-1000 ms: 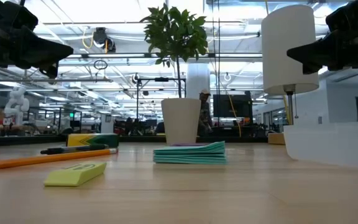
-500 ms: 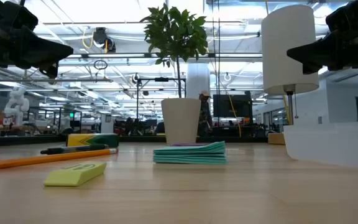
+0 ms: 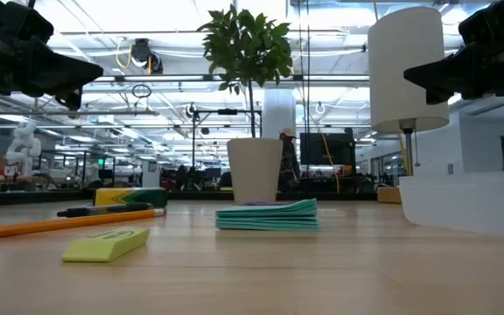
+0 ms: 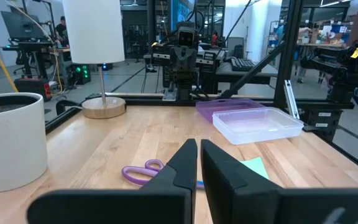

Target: Pack school essentials

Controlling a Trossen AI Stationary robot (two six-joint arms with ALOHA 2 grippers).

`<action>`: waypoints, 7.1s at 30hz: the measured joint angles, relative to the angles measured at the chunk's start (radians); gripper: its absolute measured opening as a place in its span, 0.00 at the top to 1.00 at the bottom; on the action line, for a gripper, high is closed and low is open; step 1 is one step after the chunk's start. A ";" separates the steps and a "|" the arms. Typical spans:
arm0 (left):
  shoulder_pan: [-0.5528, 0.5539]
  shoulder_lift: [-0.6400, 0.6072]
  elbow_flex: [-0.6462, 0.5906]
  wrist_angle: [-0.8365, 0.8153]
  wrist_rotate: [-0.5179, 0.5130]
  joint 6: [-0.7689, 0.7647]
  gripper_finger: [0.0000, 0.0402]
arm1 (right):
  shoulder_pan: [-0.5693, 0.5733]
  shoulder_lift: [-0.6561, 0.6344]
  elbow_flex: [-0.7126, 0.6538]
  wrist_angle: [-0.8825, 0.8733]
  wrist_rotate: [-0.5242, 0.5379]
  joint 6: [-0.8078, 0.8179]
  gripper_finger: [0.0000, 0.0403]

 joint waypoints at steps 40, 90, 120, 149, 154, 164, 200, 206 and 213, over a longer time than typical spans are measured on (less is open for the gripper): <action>0.000 0.000 0.000 0.005 -0.064 0.115 0.94 | 0.000 0.000 0.000 0.000 0.000 0.000 1.00; 0.004 0.582 1.044 -0.418 -0.304 -0.102 0.94 | 0.000 0.000 0.000 0.010 0.105 0.161 1.00; 0.106 1.065 1.603 -1.001 -0.296 -0.223 0.94 | 0.001 0.027 0.177 -0.024 0.079 0.592 1.00; 0.116 1.077 1.603 -1.004 -0.358 -0.289 0.94 | 0.000 0.633 1.190 -0.643 -0.003 0.244 1.00; 0.116 1.077 1.603 -1.006 -0.340 -0.310 0.94 | 0.000 0.755 1.304 -0.681 0.001 0.224 1.00; 0.067 1.077 1.603 -1.021 -0.226 -0.347 0.94 | 0.000 0.911 1.385 -0.662 0.001 0.331 1.00; -0.070 1.319 1.603 -1.169 -0.163 -0.876 0.90 | 0.003 0.998 1.386 -0.584 -0.001 0.412 1.00; -0.061 1.404 1.603 -1.303 -0.114 -0.998 0.73 | 0.003 0.998 1.386 -0.584 -0.001 0.427 1.00; -0.060 1.510 1.603 -1.394 -0.090 -1.096 0.62 | 0.003 0.998 1.386 -0.585 -0.005 0.644 1.00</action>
